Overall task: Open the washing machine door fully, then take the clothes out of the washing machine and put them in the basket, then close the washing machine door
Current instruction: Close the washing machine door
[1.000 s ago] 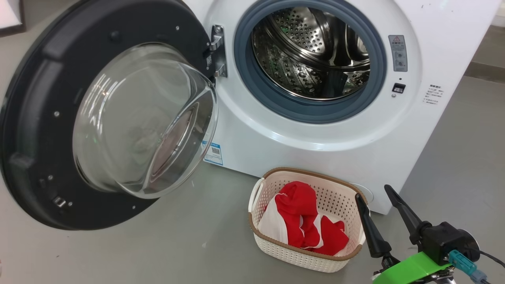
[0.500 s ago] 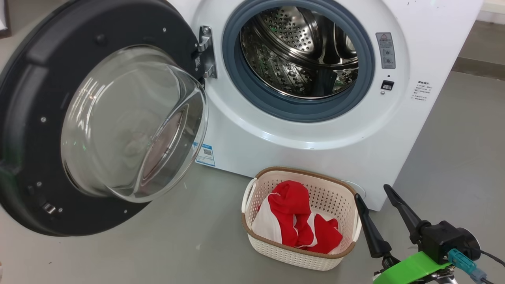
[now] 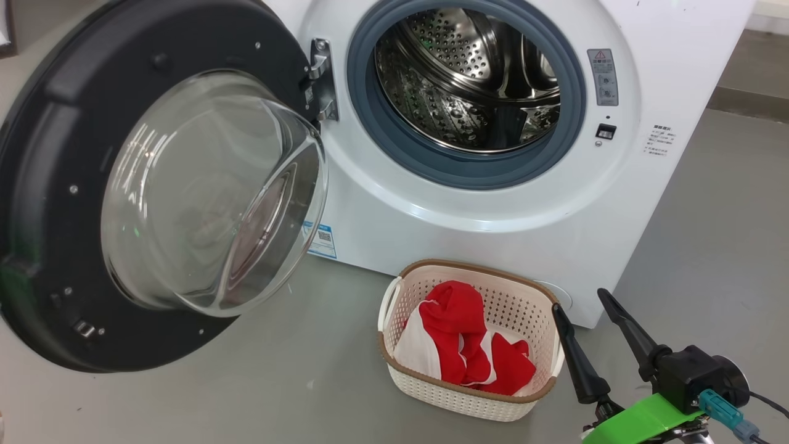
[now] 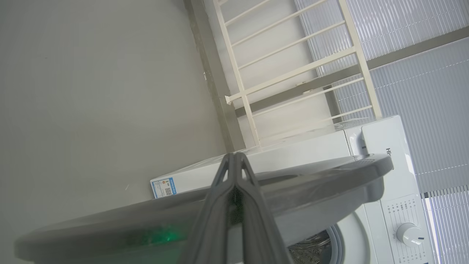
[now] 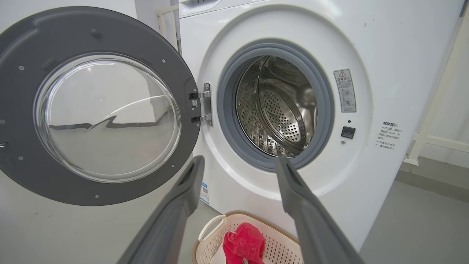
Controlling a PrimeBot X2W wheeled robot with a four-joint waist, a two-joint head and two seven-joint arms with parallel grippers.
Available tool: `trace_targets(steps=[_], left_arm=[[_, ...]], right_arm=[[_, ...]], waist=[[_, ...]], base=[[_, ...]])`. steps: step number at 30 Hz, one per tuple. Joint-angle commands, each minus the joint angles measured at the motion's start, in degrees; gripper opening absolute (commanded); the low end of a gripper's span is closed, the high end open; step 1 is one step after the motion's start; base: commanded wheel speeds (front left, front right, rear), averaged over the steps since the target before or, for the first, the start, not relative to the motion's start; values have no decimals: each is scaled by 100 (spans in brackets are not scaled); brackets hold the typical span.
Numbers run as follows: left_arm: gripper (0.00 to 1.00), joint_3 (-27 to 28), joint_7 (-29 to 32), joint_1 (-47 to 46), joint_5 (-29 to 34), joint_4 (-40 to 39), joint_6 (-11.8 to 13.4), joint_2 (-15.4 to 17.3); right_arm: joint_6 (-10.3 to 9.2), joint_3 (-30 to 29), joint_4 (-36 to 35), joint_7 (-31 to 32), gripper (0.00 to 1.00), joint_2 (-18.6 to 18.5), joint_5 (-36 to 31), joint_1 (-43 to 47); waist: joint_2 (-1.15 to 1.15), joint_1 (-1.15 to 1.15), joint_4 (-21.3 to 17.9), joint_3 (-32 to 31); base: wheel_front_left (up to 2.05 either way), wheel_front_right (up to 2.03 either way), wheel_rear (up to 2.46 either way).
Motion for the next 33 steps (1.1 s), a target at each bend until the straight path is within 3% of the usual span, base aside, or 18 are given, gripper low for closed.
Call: trace_targets(steps=[1, 15, 33], left_arm=[[0, 35, 108, -10, -80, -129, -109, 117], [0, 102, 622, 347, -602, -733, -245, -371], [0, -132, 1258, 1146, -1080, -2676, -147, -1392]], right_arm=[[28, 108, -163, -28, 100, -40, -107, -101], [28, 243, -13, -166, 100, 40, -60, -174], [28, 269, 81, -253, 100, 71, 21, -229]], waist=[[0, 0, 16, 7], [0, 0, 108, 15], [0, 0, 156, 74]], base=[[0, 0, 0], [0, 0, 0], [0, 0, 0]])
